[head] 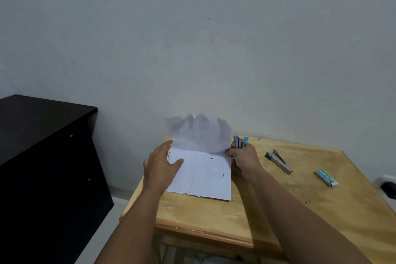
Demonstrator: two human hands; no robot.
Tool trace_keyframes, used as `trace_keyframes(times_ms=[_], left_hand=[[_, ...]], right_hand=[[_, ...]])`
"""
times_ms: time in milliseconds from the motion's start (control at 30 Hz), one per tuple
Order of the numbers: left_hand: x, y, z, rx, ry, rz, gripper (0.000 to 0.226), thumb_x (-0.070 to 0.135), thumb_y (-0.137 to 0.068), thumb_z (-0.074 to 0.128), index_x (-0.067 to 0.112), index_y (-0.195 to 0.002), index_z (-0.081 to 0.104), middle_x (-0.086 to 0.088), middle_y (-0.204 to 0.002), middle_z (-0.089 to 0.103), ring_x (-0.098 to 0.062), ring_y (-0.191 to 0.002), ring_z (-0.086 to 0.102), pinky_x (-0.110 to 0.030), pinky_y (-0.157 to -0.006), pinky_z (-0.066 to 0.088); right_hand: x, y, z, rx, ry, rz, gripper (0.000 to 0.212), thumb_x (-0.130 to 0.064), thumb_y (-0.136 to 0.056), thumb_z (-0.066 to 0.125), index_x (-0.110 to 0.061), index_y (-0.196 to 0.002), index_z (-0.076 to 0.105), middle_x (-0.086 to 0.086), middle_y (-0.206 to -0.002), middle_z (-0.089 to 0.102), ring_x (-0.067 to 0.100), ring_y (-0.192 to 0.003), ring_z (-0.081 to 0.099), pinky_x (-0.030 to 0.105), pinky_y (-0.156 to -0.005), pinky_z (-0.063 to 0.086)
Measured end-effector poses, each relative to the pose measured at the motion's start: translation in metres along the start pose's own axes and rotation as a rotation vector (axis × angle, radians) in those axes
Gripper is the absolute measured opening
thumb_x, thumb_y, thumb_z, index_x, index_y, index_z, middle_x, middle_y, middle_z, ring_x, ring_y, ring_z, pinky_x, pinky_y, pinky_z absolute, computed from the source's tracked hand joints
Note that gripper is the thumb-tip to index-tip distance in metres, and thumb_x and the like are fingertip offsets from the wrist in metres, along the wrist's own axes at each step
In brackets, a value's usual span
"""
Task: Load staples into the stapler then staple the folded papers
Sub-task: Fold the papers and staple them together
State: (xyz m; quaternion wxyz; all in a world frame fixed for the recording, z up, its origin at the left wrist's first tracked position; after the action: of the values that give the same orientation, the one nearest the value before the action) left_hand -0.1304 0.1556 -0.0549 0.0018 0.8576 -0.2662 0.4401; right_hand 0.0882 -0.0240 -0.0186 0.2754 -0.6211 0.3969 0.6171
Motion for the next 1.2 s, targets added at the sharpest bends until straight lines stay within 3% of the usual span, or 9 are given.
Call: trace_keyframes(times_ms=[133,267,367,533,633,733,1033,1100,1200], left_hand=[[-0.002,0.002,-0.008,0.04,0.332,-0.11,0.051,0.026,-0.099,0.061,0.044,-0.146,0.05,0.004,-0.109,0.074,-0.024,-0.093,0.069,-0.04,-0.08,0.058],[-0.006,0.0,-0.018,0.088,0.589,-0.19,0.042,0.036,-0.091,0.042,0.041,-0.11,0.08,0.004,-0.115,0.078,-0.023,-0.109,0.071,-0.052,-0.098,0.059],[-0.011,-0.001,-0.026,0.107,0.645,-0.252,0.047,0.039,-0.084,0.039,0.027,-0.087,0.085,0.005,-0.107,0.08,-0.025,-0.106,0.073,-0.051,-0.098,0.058],[-0.011,-0.003,-0.029,0.083,0.641,-0.238,0.062,0.032,-0.107,0.041,0.003,-0.058,0.063,-0.001,-0.105,0.081,-0.018,-0.102,0.075,-0.04,-0.091,0.053],[-0.001,0.001,-0.025,-0.03,0.405,-0.177,0.044,0.024,-0.102,0.057,0.005,-0.066,0.073,-0.003,-0.093,0.08,-0.006,-0.081,0.07,-0.037,-0.087,0.054],[-0.001,0.004,-0.015,-0.143,0.22,-0.104,0.028,0.024,-0.094,0.071,0.007,-0.072,0.076,0.008,-0.112,0.077,-0.007,-0.092,0.071,-0.036,-0.084,0.058],[0.014,0.021,0.001,-0.149,-0.241,0.219,0.036,0.048,-0.092,0.074,0.031,-0.123,0.07,0.012,-0.13,0.062,-0.016,-0.128,0.051,-0.042,-0.111,0.035],[0.02,0.022,-0.001,-0.126,-0.093,0.139,0.041,0.049,-0.092,0.074,0.031,-0.128,0.069,0.012,-0.132,0.064,-0.016,-0.128,0.055,-0.041,-0.11,0.041],[0.024,0.022,-0.014,-0.015,0.61,-0.258,0.041,0.055,-0.088,0.076,0.032,-0.122,0.07,0.005,-0.125,0.071,-0.023,-0.123,0.066,-0.047,-0.101,0.056]], right_hand=[[0.003,0.002,-0.003,-0.034,0.044,-0.027,0.029,0.015,-0.091,0.053,-0.01,-0.075,0.055,0.003,-0.069,0.063,0.018,-0.062,0.052,0.023,-0.05,0.041],[0.009,0.002,-0.001,-0.137,-0.003,-0.035,0.028,0.01,-0.094,0.048,-0.012,-0.077,0.049,0.006,-0.095,0.081,0.018,-0.09,0.074,0.035,-0.071,0.055],[0.006,0.001,-0.008,-0.139,0.098,-0.067,0.023,0.003,-0.093,0.057,-0.007,-0.075,0.049,0.004,-0.083,0.076,0.009,-0.067,0.067,0.025,-0.06,0.047],[0.001,0.001,-0.005,-0.242,0.498,-0.188,0.043,-0.036,-0.081,0.082,-0.012,-0.067,0.049,0.006,-0.062,0.043,0.018,-0.061,0.039,0.032,-0.063,0.031],[-0.001,0.008,0.009,-0.344,0.891,-0.199,0.05,-0.052,-0.069,0.09,-0.015,-0.074,0.058,-0.001,-0.068,0.057,0.013,-0.063,0.052,0.034,-0.06,0.04],[0.0,0.014,0.018,-0.382,1.08,-0.188,0.051,-0.049,-0.069,0.091,-0.018,-0.097,0.063,0.0,-0.094,0.068,0.016,-0.082,0.061,0.037,-0.07,0.05],[-0.004,0.011,0.005,-0.31,0.722,-0.112,0.036,-0.001,-0.079,0.081,-0.015,-0.068,0.05,0.004,-0.072,0.054,0.018,-0.065,0.048,0.03,-0.058,0.037],[-0.011,0.014,-0.002,-0.298,0.438,-0.073,0.039,0.006,-0.081,0.077,-0.016,-0.067,0.049,0.003,-0.067,0.05,0.017,-0.06,0.047,0.028,-0.056,0.039],[-0.027,0.016,-0.015,-0.216,0.06,-0.022,0.04,0.01,-0.084,0.075,-0.018,-0.069,0.05,0.003,-0.066,0.053,0.016,-0.06,0.052,0.026,-0.049,0.041]])
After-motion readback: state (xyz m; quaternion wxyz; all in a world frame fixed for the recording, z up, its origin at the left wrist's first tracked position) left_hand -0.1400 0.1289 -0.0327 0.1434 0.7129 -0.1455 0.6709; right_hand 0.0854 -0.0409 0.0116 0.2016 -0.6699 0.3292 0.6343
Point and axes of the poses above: each hand's wrist, its own y-axis away from the middle knuckle, its own z-axis out of the palm, x = y × z, the point moved 6 cm from there along -y, towards the middle knuckle
